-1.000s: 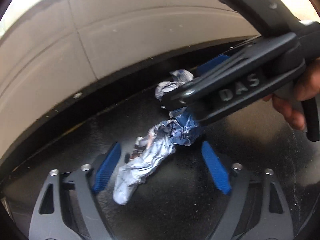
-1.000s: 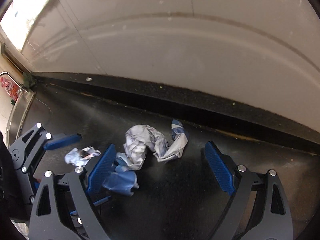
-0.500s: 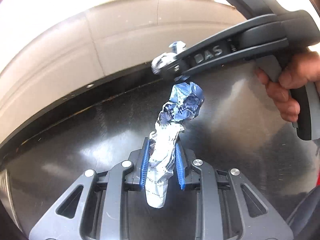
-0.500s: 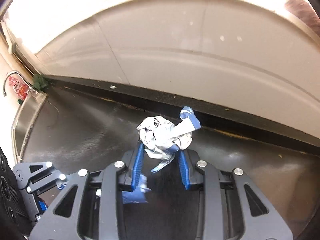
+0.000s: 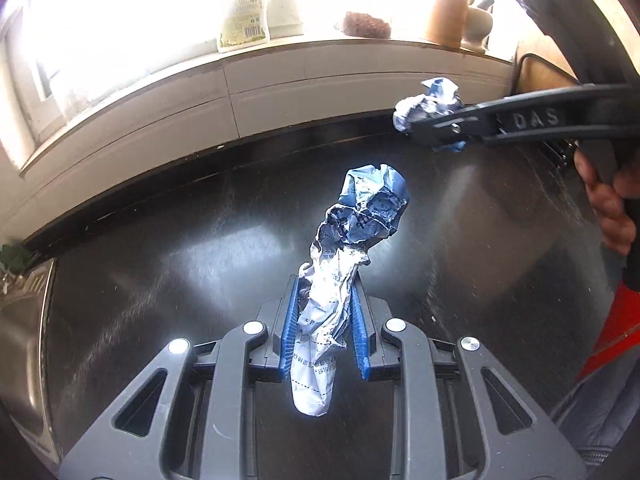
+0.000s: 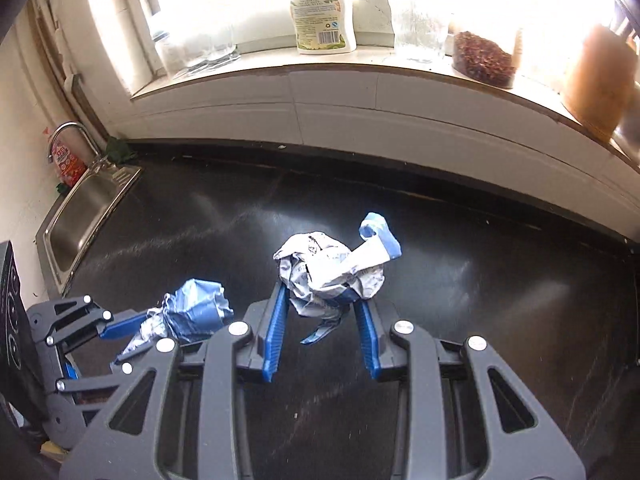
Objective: Collect trash
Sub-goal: 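Carry the foil and paper to the bin and open both tools over it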
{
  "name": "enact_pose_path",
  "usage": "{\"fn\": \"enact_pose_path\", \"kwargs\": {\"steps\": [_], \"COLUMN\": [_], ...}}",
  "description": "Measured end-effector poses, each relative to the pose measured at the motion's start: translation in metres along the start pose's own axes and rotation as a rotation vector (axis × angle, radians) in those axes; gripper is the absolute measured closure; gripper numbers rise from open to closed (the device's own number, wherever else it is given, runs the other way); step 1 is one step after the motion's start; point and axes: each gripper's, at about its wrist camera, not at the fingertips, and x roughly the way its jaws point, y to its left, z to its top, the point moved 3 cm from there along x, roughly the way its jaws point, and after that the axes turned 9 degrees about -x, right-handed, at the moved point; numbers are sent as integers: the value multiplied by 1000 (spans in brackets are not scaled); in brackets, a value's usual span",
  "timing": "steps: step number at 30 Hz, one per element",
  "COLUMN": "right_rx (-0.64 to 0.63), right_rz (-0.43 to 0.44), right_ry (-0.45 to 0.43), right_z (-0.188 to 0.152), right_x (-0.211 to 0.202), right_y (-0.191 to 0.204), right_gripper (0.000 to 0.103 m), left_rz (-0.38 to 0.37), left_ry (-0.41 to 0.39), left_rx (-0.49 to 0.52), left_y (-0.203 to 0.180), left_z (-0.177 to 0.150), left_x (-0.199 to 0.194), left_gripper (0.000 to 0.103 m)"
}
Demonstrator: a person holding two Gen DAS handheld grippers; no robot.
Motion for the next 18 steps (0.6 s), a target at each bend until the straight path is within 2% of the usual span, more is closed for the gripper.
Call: {"fn": "enact_pose_path", "kwargs": {"steps": [5,11,15,18], "right_rx": [-1,-59,-143,-239], "right_rz": [-2,35,104,203], "right_ry": [-4,-30,-45,-43], "right_z": [-21,-17,-6,3], "right_x": [-25,-40,-39,-34], "right_y": [6,40,90,151], "right_gripper": [70,70,70,70], "left_rz": [16,88,182,280], "left_ry": [-18,-43,-68,-79], "left_rx": [-11,-75,-186,-294], "left_y": [-2,18,53,91], "left_z": [-11,-28,-44,-69], "left_x": [-22,-51,-87,-121], "left_gripper": [79,79,79,79]}}
